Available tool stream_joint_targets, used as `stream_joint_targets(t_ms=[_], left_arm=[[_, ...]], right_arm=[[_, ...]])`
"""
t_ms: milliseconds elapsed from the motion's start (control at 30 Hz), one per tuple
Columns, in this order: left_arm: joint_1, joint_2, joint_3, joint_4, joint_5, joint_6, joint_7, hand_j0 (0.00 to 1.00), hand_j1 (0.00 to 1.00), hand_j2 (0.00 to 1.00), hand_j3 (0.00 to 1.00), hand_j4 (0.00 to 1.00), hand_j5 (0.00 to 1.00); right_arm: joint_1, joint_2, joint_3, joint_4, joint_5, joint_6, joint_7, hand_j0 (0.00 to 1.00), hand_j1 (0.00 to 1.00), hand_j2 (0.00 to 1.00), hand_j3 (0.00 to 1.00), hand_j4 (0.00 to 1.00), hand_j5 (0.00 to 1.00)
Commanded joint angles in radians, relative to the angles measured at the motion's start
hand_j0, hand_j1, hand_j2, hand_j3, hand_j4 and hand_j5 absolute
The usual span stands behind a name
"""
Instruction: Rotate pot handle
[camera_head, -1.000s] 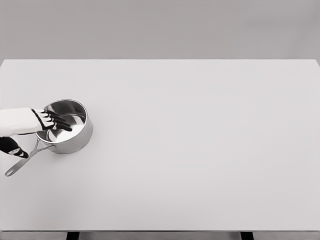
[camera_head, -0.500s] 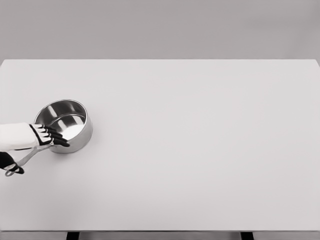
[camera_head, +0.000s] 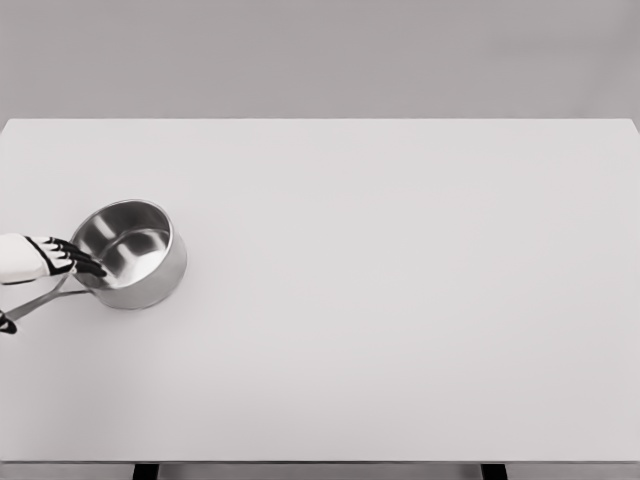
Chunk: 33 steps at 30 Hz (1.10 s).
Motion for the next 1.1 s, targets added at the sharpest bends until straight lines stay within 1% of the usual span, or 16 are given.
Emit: stream_joint_targets(t_ms=[0, 100, 233, 400, 500, 633, 833, 1000, 1067], left_arm=[[0.000, -0.014, 0.009, 0.043, 0.000, 0.001, 0.000, 1.00, 1.00, 1.00, 1.00, 1.00, 1.00], [0.000, -0.048, 0.029, 0.105, 0.000, 0.001, 0.000, 1.00, 1.00, 1.00, 1.00, 1.00, 1.00], [-0.001, -0.086, 0.040, 0.163, 0.000, 0.001, -0.002, 1.00, 1.00, 1.00, 1.00, 1.00, 1.00], [-0.003, -0.112, 0.054, 0.235, -0.002, 0.001, -0.002, 1.00, 1.00, 1.00, 1.00, 1.00, 1.00], [-0.005, -0.118, 0.061, 0.243, -0.003, 0.001, -0.002, 1.00, 1.00, 1.00, 1.00, 1.00, 1.00], [-0.008, -0.135, 0.069, 0.275, -0.008, 0.001, -0.002, 1.00, 1.00, 1.00, 1.00, 1.00, 1.00], [-0.012, -0.135, 0.074, 0.275, -0.007, 0.001, -0.002, 1.00, 1.00, 1.00, 1.00, 1.00, 1.00], [-0.015, -0.144, 0.101, 0.275, -0.007, 0.001, -0.002, 1.00, 1.00, 1.00, 1.00, 1.00, 1.00], [-0.015, -0.163, 0.113, 0.278, -0.010, 0.001, -0.002, 1.00, 1.00, 1.00, 1.00, 1.00, 1.00]], right_arm=[[0.000, 0.000, 0.001, -0.001, 0.000, -0.002, 0.000, 1.00, 1.00, 1.00, 1.00, 1.00, 1.00], [0.000, 0.000, 0.001, 0.001, 0.000, 0.000, 0.000, 1.00, 1.00, 1.00, 1.00, 1.00, 1.00], [0.000, 0.000, -0.001, 0.001, 0.000, 0.000, 0.000, 1.00, 1.00, 1.00, 1.00, 1.00, 1.00], [0.000, 0.000, 0.001, -0.001, 0.000, 0.000, 0.000, 1.00, 1.00, 1.00, 1.00, 1.00, 1.00], [0.000, 0.000, -0.001, 0.001, 0.000, 0.000, 0.000, 1.00, 1.00, 1.00, 1.00, 1.00, 1.00], [0.000, 0.000, 0.001, -0.001, 0.000, 0.000, 0.000, 1.00, 1.00, 1.00, 1.00, 1.00, 1.00], [0.000, 0.000, 0.001, -0.001, 0.000, 0.000, 0.000, 1.00, 1.00, 1.00, 1.00, 1.00, 1.00], [0.000, 0.000, -0.001, -0.001, 0.000, 0.000, 0.000, 1.00, 1.00, 1.00, 1.00, 1.00, 1.00], [0.000, 0.000, -0.001, -0.001, 0.000, 0.000, 0.000, 1.00, 1.00, 1.00, 1.00, 1.00, 1.00]])
